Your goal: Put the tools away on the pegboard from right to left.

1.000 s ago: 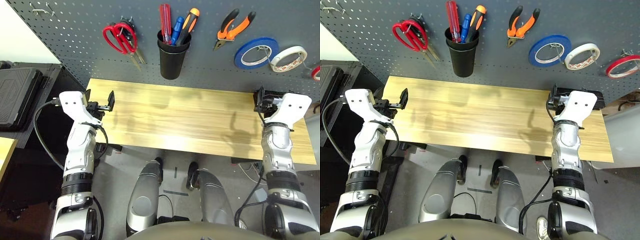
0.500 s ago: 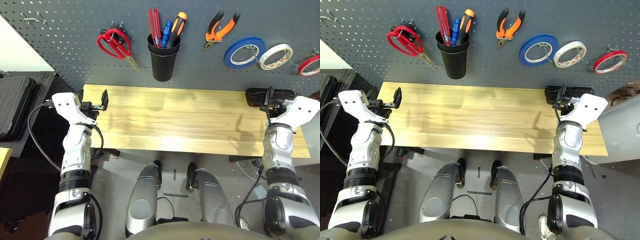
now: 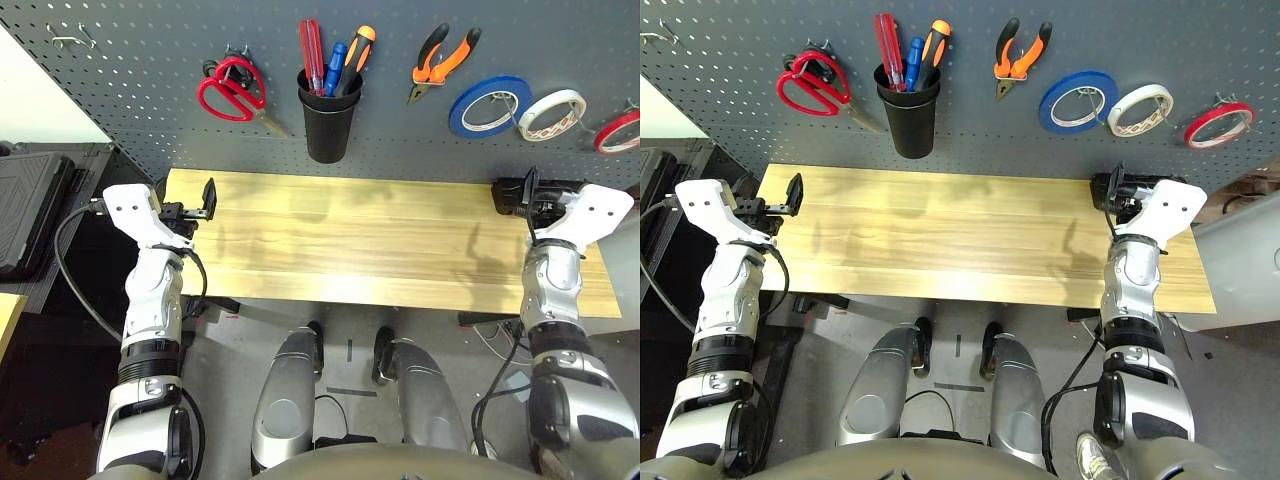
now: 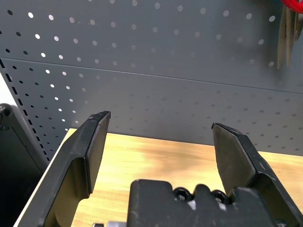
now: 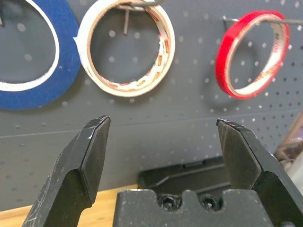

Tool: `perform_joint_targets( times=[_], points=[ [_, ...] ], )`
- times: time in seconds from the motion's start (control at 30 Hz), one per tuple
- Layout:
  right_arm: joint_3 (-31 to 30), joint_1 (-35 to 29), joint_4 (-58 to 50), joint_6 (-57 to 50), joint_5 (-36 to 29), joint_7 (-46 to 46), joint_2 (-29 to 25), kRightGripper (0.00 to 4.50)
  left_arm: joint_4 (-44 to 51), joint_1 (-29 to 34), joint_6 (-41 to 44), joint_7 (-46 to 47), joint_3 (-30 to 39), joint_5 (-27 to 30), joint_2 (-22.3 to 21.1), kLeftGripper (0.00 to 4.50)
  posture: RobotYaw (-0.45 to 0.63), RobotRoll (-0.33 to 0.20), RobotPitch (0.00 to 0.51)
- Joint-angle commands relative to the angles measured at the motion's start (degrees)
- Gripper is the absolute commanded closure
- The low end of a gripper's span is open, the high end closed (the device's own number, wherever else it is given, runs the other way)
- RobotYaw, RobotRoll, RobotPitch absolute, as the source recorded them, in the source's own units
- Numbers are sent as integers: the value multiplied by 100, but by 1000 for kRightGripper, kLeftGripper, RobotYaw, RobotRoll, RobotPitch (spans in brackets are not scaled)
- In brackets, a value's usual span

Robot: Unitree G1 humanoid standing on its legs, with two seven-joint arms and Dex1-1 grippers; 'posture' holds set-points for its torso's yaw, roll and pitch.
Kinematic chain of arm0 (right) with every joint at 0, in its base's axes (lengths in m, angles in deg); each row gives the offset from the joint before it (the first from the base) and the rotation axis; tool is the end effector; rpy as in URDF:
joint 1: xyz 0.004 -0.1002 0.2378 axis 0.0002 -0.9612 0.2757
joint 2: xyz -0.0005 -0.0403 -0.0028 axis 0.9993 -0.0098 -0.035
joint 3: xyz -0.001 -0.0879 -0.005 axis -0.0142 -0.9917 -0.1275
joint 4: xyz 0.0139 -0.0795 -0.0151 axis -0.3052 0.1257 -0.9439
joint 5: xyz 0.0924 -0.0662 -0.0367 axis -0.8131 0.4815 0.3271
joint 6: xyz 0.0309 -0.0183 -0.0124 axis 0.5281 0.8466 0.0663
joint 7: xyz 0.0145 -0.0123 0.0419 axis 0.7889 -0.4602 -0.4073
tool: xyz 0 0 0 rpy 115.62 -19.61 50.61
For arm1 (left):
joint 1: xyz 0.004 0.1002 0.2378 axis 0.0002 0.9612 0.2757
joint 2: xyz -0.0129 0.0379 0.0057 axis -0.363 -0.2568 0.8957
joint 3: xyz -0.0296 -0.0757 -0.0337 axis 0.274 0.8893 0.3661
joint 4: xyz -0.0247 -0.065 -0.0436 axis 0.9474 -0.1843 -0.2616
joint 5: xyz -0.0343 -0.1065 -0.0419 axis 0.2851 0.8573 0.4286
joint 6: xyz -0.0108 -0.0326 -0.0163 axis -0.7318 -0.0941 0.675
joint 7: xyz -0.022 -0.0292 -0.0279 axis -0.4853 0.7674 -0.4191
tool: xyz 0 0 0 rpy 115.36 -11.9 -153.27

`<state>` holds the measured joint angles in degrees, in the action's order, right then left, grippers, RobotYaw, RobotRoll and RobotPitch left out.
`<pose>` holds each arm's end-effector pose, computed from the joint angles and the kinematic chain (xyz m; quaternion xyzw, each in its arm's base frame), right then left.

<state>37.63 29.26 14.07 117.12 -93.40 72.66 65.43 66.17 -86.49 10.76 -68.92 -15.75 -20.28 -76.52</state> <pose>0.2793 -0.2697 0.0731 -0.0017 -0.1666 -0.1947 0.9666 0.2667 0.2643 0.1009 0.0482 -0.0951 0.0212 0.9941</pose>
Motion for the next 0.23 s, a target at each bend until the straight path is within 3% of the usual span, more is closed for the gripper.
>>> perform_joint_targets(
  times=[0.03,0.23],
  points=[
    [63,-2,199,81,-40,54,-133,0,126,-14,107,8,-94,-21,51,27,237,0,245],
    [48,63,253,68,-3,-39,-171,0,209,25,176,49,-86,-27,40,27,245,0,258]
  ],
)
